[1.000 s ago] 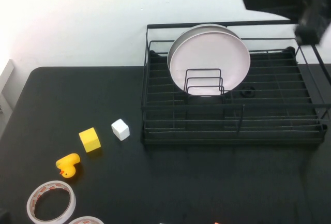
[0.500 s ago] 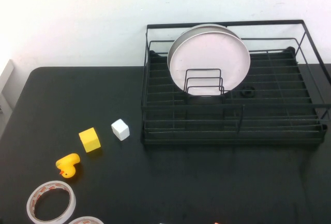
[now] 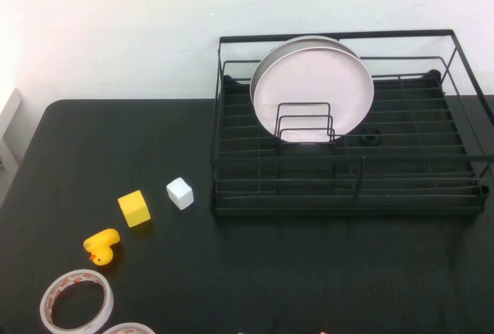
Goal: Place plate on rack
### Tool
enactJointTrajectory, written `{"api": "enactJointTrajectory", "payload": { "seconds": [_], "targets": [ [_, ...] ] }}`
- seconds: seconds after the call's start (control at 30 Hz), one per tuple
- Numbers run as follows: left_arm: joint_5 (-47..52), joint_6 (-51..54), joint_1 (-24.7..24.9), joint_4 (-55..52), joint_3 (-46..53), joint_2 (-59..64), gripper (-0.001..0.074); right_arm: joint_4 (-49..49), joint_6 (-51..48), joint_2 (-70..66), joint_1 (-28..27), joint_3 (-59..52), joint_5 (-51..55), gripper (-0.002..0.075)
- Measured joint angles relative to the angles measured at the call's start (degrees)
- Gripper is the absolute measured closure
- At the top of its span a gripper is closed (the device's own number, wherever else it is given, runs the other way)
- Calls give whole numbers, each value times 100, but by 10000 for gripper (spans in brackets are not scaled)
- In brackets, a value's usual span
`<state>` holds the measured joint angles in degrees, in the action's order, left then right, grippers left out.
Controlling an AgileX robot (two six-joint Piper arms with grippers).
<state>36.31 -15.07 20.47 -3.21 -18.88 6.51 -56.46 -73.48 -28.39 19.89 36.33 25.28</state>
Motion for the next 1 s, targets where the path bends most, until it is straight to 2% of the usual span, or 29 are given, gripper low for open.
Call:
{"api": "enactJointTrajectory", "payload": {
  "seconds": [0.27, 0.63, 0.7, 0.77, 0.83, 0.87, 0.93, 1.0],
  "targets": [
    [0, 0, 0, 0, 0, 0, 736, 11, -92, 339, 0, -883, -1283, 727],
    [0, 0, 0, 0, 0, 0, 736, 90, -3, 1612, 0, -2042, -1783, 727],
    [0, 0, 0, 0, 0, 0, 736, 1108, 881, 1675, -61, -2335, -2063, 727],
    [0, 0, 0, 0, 0, 0, 736, 2483, 2644, 1781, -272, -2578, -2109, 727],
    [0, 0, 0, 0, 0, 0, 736, 3892, 4501, 1940, -611, -2732, -1692, 727],
    [0, 0, 0, 0, 0, 0, 736, 4368, 5091, 2041, -748, -2771, -1426, 727],
    [0, -8, 0, 0, 0, 0, 736, 5237, 6057, 2269, -1074, -2818, -850, 727],
    [0, -8, 0, 0, 0, 0, 736, 5797, 6452, 2505, -1392, -2893, -596, 727]
  ]
}}
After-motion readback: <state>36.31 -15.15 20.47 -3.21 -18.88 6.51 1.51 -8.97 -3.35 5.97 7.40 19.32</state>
